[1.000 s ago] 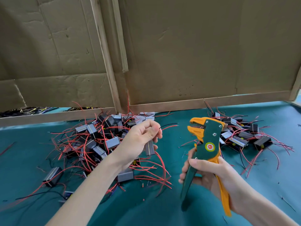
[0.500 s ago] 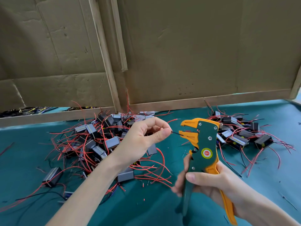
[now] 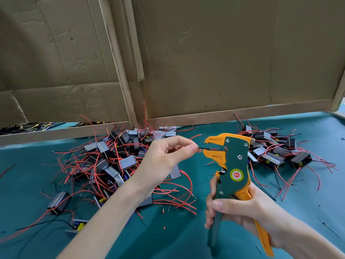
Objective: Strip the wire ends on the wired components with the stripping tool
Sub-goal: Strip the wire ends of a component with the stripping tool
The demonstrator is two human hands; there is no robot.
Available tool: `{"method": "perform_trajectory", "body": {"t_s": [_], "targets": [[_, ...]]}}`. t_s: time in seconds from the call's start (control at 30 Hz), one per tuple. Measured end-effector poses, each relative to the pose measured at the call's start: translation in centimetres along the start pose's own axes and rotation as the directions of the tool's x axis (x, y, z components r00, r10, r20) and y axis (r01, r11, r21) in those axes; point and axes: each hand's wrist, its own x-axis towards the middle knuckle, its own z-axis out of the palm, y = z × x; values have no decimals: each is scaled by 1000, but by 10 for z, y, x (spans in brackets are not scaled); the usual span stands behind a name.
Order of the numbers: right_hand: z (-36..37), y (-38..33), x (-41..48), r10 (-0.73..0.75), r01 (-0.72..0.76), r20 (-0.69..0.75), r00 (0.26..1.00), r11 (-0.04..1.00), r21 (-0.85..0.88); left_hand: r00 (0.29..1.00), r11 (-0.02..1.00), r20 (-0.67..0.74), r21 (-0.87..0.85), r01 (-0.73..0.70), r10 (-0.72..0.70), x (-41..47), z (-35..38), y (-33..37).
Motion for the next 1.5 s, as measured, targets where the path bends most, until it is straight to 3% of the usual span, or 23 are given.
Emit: {"method": "perform_trajectory", "body": {"t_s": [0.37, 0.73, 0.83, 0.93, 1.03, 1.13, 1.33, 1.43, 1.5], "targets": [[-1, 3, 0, -5, 6, 15, 1000, 999, -35, 999, 999, -23, -12, 47, -48, 0, -1, 1], [6, 5, 0, 29, -32, -36, 999, 998, -61, 993, 994, 50, 35, 107, -109, 1, -7, 1], [17, 11, 1, 60, -56, -139, 989, 998, 31, 990, 994, 90, 27, 110, -112, 3, -10, -2], [23, 22, 4, 193, -146, -287, 938, 973, 177, 993, 974, 41, 206, 98, -108, 6, -8, -19], [18, 20, 8, 260, -197, -174, 950, 929, 314, 991, 950, -4, 283, 129, -133, 6, -5, -34], [12, 17, 16, 273, -189, -98, 957, 845, 500, 991, 938, -111, 332, 104, -70, 14, -10, -31], [-7, 24, 24, 315, -178, -115, 942, 759, 626, 939, 973, -305, 207, -100, 162, 71, 29, 11], [-10, 24, 23, 337, -192, -113, 935, 747, 636, 952, 999, -304, -16, -31, 25, 106, 74, 20], [-11, 24, 22, 341, -194, -119, 932, 750, 632, 992, 991, -91, -107, 81, -91, 121, 101, 16]]}}
